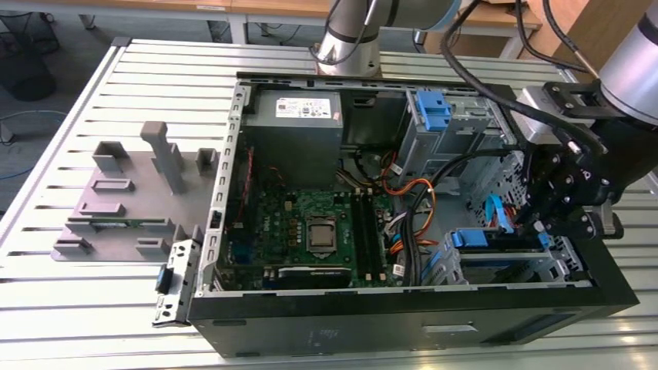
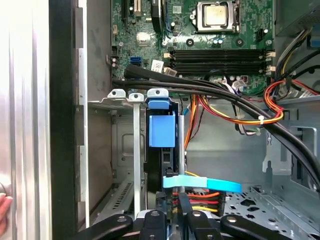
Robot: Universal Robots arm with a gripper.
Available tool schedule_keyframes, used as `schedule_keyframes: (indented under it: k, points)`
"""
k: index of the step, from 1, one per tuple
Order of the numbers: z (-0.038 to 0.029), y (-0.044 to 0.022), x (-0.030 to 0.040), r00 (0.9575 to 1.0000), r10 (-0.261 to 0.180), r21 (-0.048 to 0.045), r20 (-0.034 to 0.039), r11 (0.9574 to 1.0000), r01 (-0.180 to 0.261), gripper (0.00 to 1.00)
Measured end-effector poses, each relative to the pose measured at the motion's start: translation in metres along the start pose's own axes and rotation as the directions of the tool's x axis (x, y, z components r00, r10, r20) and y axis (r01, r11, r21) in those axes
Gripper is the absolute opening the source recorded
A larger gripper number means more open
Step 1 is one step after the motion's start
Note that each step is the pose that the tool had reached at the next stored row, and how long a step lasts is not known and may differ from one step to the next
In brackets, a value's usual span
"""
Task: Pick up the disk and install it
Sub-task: 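Insert the second disk wire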
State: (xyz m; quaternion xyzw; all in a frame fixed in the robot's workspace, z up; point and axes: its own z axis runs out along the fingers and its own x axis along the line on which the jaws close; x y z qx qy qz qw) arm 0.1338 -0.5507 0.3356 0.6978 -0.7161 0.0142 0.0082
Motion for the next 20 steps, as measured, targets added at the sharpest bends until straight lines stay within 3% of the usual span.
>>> schedule_keyframes:
  k: [5,7,10,14,20]
  points:
    - [-0.0206,-0.0002,0.0007,1.0000,0.000,-0.0001,0.0000,1.0000,0.000,0.24]
    - [-0.0257,-0.0003,0.0008,1.0000,0.000,0.0000,-0.0001,1.0000,0.000,0.24]
    - [-0.0256,0.0000,0.0008,1.0000,0.000,0.0005,0.0003,1.0000,0.000,0.24]
    - [-0.0255,0.0044,0.0010,1.0000,0.000,0.0081,0.0004,1.0000,0.000,0.24]
    - [-0.0256,0.0047,0.0009,1.0000,0.000,0.0083,0.0003,1.0000,0.000,0.24]
